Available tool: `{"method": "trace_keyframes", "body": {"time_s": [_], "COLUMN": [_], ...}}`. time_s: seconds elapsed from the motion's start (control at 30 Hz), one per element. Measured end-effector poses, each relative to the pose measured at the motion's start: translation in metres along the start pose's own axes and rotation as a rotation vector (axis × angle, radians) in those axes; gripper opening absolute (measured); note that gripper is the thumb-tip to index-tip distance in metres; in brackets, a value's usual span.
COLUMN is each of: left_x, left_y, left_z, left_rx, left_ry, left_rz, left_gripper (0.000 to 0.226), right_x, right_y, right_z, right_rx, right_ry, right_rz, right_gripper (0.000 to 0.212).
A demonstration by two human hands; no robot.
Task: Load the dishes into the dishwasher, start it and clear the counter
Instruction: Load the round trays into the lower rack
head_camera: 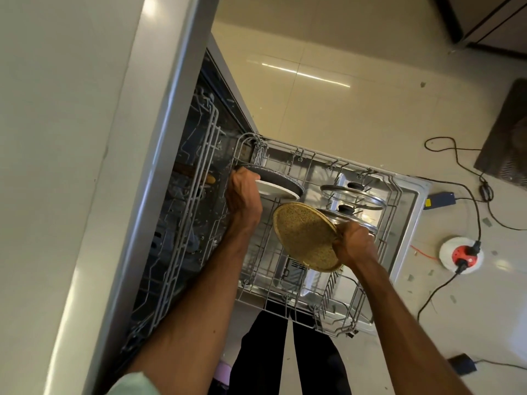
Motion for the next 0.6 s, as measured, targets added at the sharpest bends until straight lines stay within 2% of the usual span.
{"method": "trace_keyframes", "body": {"time_s": [0.2, 0.6], "left_x": [-0.007, -0.005], "left_y": [0.030, 0.013], "left_z": [-0.002, 0.012], "left_rx": [-0.132, -0.044], "left_ry": [0.023, -0.001], "left_rz": [0.072, -0.027], "left_gripper": [0.011, 0.014], "right_x": [-0.001, 0.006], "right_y": [-0.005, -0.011], "right_z": [0.004, 0.002], "right_rx": [0.021, 0.005], "right_ry": [-0.046, -0.051], "right_rz": [0.007, 0.021], "right_gripper": [0.015, 0.023]}}
Point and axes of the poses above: each hand's wrist, its own z-axis towards the middle knuckle, its own y-axis out of the palm, x = y × z, the point moved 4 cm from there along z, towards the middle knuckle, and after that the axes turned 10 degrees about x, right-handed, at the moved point
